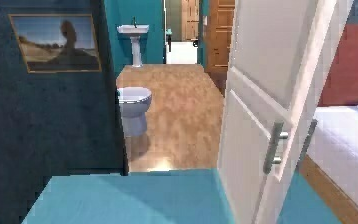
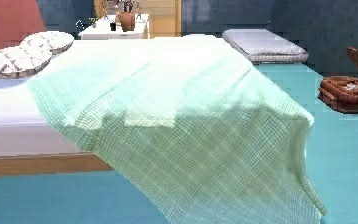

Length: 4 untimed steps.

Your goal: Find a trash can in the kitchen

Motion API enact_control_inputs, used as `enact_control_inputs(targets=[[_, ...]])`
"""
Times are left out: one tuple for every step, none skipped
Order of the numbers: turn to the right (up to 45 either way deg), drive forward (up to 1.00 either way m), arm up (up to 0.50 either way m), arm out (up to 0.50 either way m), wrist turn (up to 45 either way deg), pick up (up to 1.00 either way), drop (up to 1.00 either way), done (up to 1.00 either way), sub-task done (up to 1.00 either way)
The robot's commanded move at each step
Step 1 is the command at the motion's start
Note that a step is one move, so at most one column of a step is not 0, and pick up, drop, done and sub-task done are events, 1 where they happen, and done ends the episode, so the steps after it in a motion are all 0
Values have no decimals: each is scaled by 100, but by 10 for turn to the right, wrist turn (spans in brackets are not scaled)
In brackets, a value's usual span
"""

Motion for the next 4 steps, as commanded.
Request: enact_control_inputs(targets=[[0, 100, 0, 0, 0, 0, 0, 0, 0], [0, 100, 0, 0, 0, 0, 0, 0, 0], [30, 0, 0, 0, 0, 0, 0, 0, 0], [0, 100, 0, 0, 0, 0, 0, 0, 0]])
